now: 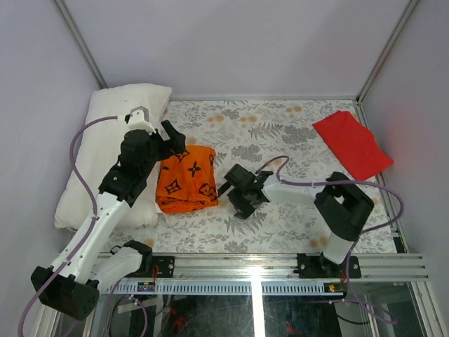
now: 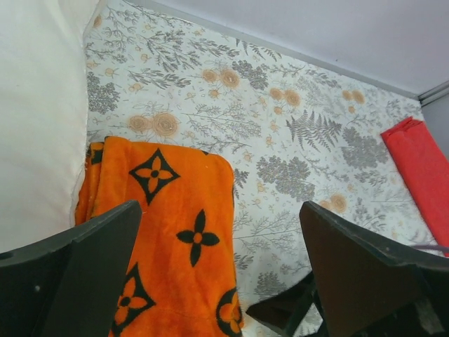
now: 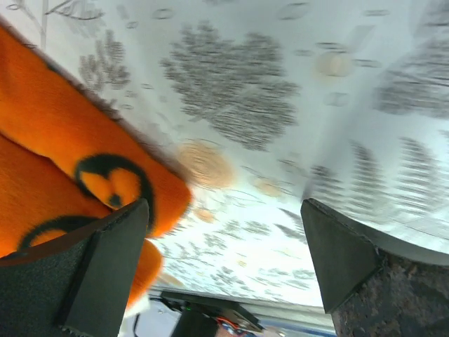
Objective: Remove the pillowcase from the pillow
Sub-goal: Reset both arms
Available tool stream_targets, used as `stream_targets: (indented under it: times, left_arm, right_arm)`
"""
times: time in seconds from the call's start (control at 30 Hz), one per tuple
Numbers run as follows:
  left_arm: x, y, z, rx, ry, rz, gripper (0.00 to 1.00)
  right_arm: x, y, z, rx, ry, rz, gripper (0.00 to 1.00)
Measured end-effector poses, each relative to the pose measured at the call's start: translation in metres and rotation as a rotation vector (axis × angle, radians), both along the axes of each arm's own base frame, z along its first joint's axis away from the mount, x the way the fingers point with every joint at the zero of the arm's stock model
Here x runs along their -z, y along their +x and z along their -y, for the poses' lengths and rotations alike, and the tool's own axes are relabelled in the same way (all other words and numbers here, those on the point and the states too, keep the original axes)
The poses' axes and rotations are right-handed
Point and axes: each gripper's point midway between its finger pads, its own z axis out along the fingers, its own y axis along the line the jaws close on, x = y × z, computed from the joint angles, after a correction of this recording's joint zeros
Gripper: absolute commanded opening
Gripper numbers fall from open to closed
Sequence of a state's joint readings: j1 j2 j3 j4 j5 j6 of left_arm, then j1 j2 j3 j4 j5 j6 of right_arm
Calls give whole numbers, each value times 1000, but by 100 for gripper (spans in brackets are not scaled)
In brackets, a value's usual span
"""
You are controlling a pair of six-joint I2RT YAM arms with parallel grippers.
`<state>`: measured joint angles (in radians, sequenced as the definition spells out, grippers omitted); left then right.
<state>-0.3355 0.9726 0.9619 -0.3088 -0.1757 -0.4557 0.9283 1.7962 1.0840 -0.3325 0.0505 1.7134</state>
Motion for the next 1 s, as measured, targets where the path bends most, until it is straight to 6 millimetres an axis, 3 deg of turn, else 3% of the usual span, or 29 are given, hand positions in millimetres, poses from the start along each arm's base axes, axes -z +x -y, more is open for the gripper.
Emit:
stream_targets:
  times: [0.1, 0.23, 0.37, 0.43, 0.57, 0.63, 0.77, 0.87, 1.0]
  left_arm:
    - [-2, -1, 0, 3, 2, 7, 100]
    - [0, -1, 3, 24, 7, 3, 100]
    - [7, 10, 15, 88, 7, -32, 100]
    - [6, 19, 23, 123, 4, -47, 100]
    - [3, 27, 44, 223, -24, -37, 100]
    - [1, 24, 53, 280, -44, -12, 100]
    - [5, 10, 58, 342, -52, 13, 100]
    - [6, 2, 54, 342, -40, 29, 100]
    - [5, -4, 47, 330, -27, 52, 100]
  right_arm:
    - [-7, -13, 31, 14, -35, 30, 100]
    - [-47, -7, 59, 24, -55, 170, 99]
    - [-98, 25, 78, -75, -127, 408, 99]
    - [-124, 51, 85, -190, -192, 533, 99]
    - [-164, 93, 117, -320, -388, 740, 99]
    - [-173, 98, 139, -355, -472, 808, 99]
    - [-175, 89, 186, -387, -583, 873, 99]
    - [-170, 84, 203, -411, -632, 887, 99]
    - [-158, 79, 208, -460, -662, 883, 99]
